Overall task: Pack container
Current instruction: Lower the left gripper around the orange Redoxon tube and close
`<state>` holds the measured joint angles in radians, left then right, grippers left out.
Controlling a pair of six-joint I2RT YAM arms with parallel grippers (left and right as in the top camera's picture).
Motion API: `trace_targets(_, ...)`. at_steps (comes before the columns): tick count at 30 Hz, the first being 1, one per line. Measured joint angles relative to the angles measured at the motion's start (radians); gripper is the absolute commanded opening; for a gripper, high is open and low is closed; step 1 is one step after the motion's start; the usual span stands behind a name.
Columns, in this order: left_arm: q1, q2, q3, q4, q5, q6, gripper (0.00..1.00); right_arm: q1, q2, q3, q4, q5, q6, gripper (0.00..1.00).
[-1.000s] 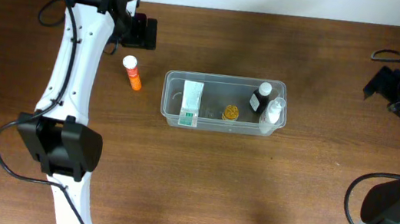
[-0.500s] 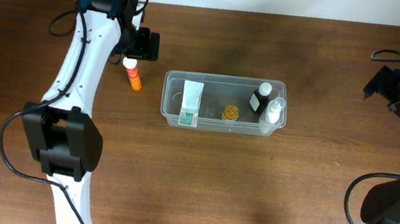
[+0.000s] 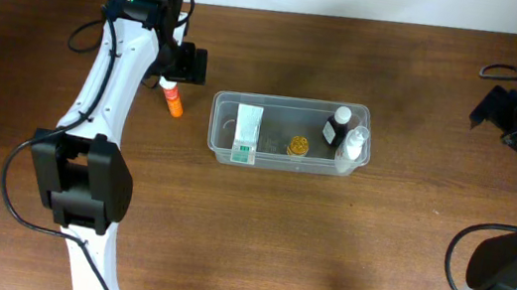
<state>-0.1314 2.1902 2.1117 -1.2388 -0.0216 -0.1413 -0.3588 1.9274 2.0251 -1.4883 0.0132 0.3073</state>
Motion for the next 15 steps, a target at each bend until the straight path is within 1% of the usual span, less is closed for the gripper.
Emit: trace_targets(15, 0.0, 0.053, -0.001, -0.005, 0.0, 0.0, 0.99, 0.0, 0.0, 0.0, 0.0, 0.0, 0.0, 0.98)
